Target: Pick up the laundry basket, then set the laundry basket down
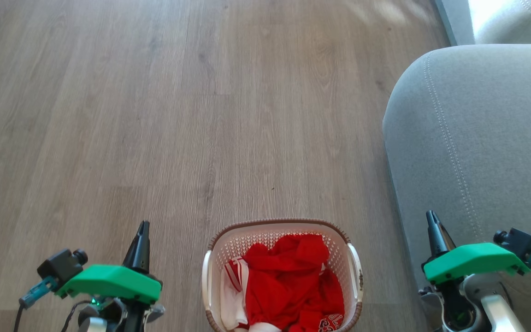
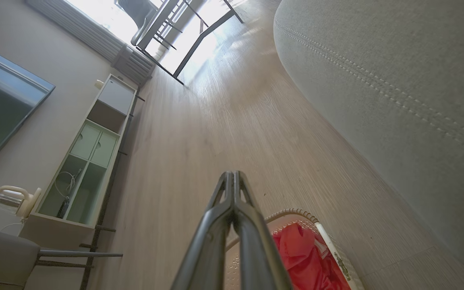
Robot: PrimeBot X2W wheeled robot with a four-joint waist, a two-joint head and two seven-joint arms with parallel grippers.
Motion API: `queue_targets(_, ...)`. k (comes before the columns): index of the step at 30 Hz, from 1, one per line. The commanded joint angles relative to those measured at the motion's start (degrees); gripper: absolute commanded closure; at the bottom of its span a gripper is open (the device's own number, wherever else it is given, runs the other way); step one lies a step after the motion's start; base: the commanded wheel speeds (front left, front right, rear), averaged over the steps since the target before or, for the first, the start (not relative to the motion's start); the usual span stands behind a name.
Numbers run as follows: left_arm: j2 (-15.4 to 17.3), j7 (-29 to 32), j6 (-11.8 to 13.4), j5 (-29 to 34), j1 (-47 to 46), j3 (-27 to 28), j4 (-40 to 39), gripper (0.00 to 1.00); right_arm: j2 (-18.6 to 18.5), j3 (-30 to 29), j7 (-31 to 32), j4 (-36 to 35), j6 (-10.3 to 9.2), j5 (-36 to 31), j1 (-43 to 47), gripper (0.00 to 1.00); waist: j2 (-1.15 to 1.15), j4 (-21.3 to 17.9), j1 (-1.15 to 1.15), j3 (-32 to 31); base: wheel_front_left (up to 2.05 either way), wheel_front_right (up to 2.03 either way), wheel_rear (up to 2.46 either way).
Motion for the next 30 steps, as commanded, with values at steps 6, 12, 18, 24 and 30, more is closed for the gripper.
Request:
queue_targets(6,0.9,1.0,-0.7,-4.6,-3.6,2.3,-1.6,1.00,-0.8,-0.9,1.1,-2.1,0.21,4.6,-2.0,1.00,0.00,-0.3,0.00,-0.1,0.00,0.00,0.00)
queue_targets(12,0.9,2.0,-1.0,-8.2,-3.7,3.4,-1.6,1.00,-0.8,-1.7,2.1,-2.2,0.23,8.1,-1.9,1.00,0.00,-0.6,0.00,-0.2,0.00,0.00,0.00)
queue_targets(18,0.9,2.9,-1.2,-11.7,-3.9,4.4,-1.5,1.00,-0.8,-2.6,3.1,-2.2,0.24,11.7,-1.9,1.00,0.00,-0.8,0.00,-0.4,0.00,0.00,0.00)
queue_targets(24,0.9,3.9,-1.4,-15.3,-4.1,5.5,-1.5,1.00,-0.8,-3.4,4.1,-2.2,0.26,15.2,-1.9,1.00,0.00,-1.1,0.00,-0.5,0.00,0.00,0.00)
queue_targets(30,0.9,4.9,-1.6,-18.8,-4.3,6.5,-1.5,1.00,-0.8,-4.2,5.1,-2.3,0.28,18.7,-1.9,1.00,0.00,-1.4,0.00,-0.6,0.00,0.00,0.00)
